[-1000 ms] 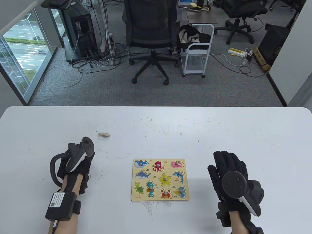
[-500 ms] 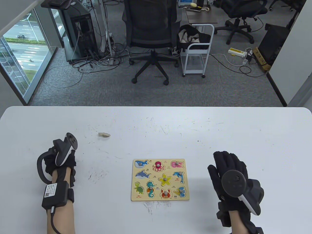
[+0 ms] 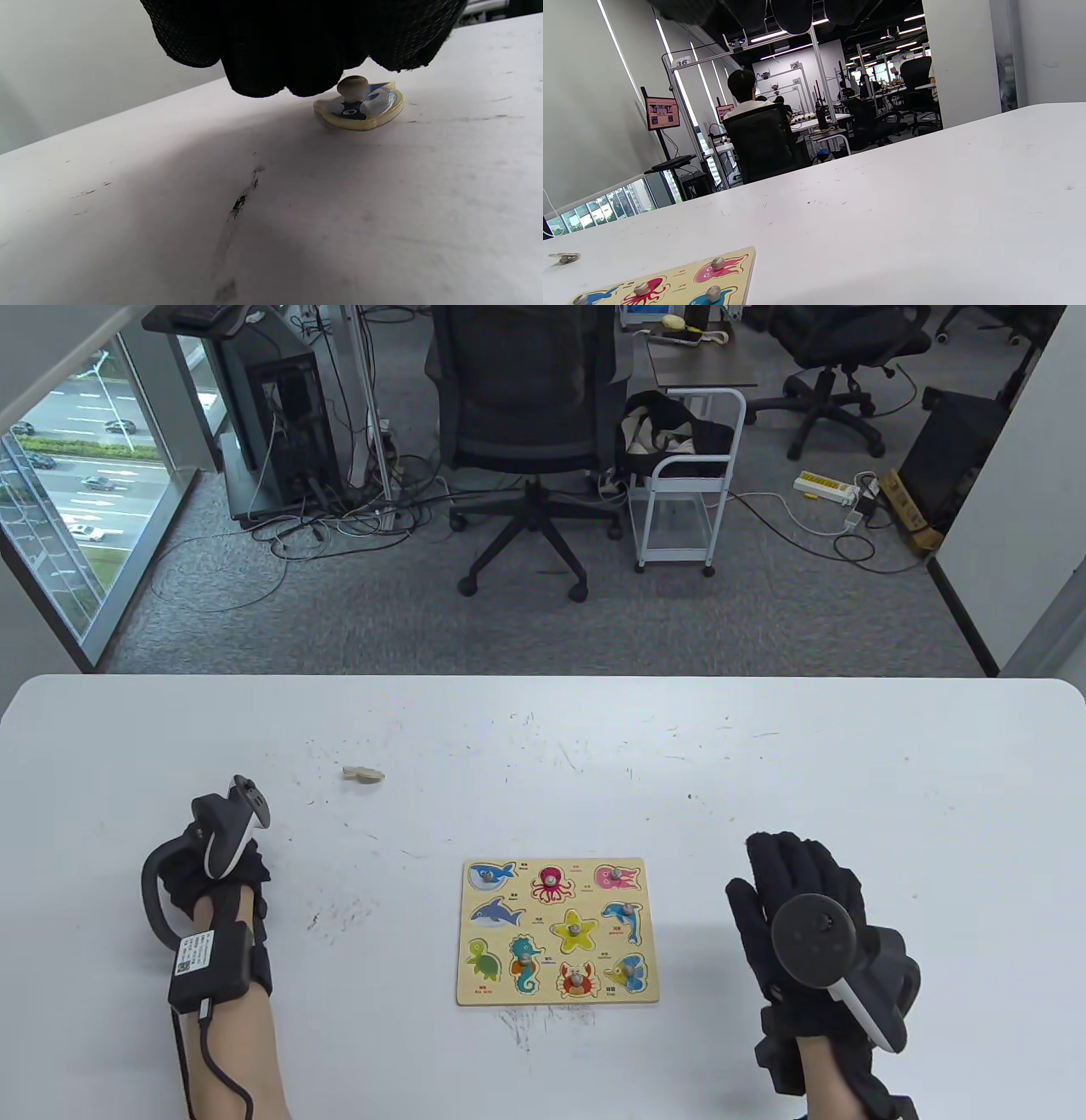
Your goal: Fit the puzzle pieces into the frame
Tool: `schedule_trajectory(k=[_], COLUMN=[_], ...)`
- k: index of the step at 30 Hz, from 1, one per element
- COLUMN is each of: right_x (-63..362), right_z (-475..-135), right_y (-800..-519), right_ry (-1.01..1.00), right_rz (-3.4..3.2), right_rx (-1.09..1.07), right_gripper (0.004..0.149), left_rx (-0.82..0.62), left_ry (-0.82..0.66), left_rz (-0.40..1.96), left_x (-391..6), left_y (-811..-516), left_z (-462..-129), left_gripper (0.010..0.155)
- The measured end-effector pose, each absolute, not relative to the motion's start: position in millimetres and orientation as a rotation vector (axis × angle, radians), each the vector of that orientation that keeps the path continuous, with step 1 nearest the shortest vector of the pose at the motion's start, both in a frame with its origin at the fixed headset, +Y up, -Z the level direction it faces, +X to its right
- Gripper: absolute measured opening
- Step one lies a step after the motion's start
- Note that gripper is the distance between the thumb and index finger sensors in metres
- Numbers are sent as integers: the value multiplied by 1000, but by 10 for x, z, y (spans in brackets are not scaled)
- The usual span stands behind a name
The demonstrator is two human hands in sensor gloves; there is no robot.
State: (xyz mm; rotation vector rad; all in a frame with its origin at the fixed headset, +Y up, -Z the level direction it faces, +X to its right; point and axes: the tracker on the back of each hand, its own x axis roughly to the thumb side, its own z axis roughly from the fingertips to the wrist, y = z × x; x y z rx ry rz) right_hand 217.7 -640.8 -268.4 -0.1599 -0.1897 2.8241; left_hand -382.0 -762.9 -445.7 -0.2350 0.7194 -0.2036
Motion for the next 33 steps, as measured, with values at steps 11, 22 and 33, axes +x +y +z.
schedule_trajectory(k=[11, 22, 33], right_x=[2157, 2145, 2128], right_z=[-2698, -2699, -2702], right_y=[-6416, -6420, -6428], right_ry=[-187, -180, -184], right_rz=[2841, 2845, 2846], right_rx=[-168, -168, -146], right_gripper=[61, 61, 60], left_rx=[-216, -163, -73], left_ry=[721, 701, 534], left_rz=[-246, -231, -147], left_x=[-3796, -3808, -3469], left_y=[-7736, -7796, -7531], left_z=[-4492, -4528, -4464], left_gripper=[46, 42, 44])
